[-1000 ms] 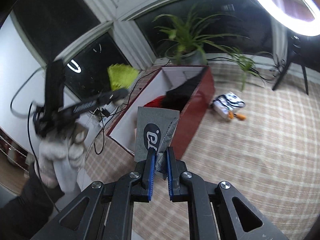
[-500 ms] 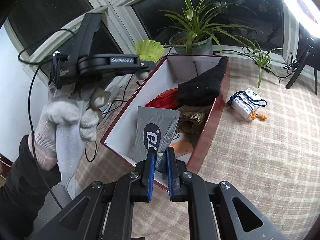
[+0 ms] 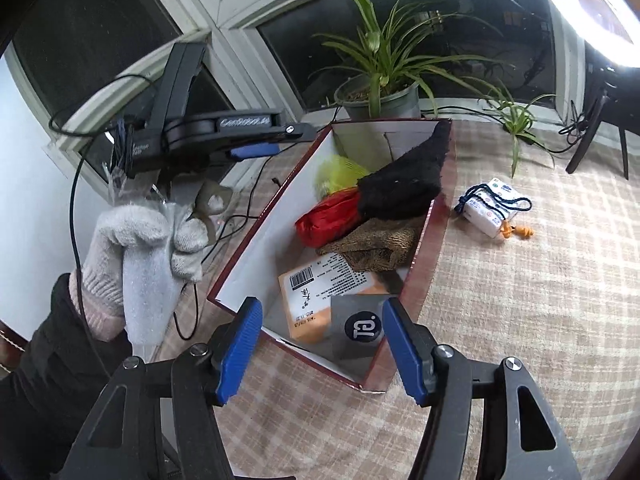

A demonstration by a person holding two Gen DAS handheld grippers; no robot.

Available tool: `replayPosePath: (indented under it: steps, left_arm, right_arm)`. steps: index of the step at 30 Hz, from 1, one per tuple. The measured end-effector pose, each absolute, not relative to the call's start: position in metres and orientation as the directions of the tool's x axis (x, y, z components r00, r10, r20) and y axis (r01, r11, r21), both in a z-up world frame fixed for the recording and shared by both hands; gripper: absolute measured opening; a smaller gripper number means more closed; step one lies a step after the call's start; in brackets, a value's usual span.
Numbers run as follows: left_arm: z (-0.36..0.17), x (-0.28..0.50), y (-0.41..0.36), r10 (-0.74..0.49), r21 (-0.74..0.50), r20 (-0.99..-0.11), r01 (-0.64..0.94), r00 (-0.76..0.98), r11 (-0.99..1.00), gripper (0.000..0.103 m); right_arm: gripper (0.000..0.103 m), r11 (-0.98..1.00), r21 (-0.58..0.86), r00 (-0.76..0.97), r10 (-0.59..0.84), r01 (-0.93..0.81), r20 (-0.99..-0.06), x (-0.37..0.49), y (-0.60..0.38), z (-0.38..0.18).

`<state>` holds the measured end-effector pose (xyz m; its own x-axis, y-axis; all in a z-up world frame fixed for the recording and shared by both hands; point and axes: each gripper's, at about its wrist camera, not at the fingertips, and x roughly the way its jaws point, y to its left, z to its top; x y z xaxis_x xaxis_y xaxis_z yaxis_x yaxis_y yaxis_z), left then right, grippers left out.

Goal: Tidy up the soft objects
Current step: 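Carry the shuttlecock with the left tool while the right tool carries the packet, release both into the box, then move the left tool to the blue lanyard on the white tissue pack and close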

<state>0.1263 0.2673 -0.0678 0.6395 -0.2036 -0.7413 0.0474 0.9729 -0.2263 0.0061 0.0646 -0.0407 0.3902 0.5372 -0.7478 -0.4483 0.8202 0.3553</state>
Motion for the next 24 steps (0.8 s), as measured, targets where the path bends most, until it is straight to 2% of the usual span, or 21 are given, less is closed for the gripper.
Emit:
replayPosePath:
  steps: [12, 24]
  left_arm:
    - [-0.045, 0.063, 0.251, -0.221, -0.24, -0.688, 0.071, 0.691, 0.968, 0.058]
    - [-0.02, 0.039, 0.16, -0.282, -0.287, -0.639, 0.118, 0.715, 0.951, 0.058]
  right_arm:
    - [0.06, 0.855, 0.344, 0.438, 0.5, -0.389, -0.747, 0.001, -0.017, -0.034]
    - [0.06, 0.863, 0.378, 0.449, 0.499, -0.335, -0.741, 0.016, -0.137, -0.023]
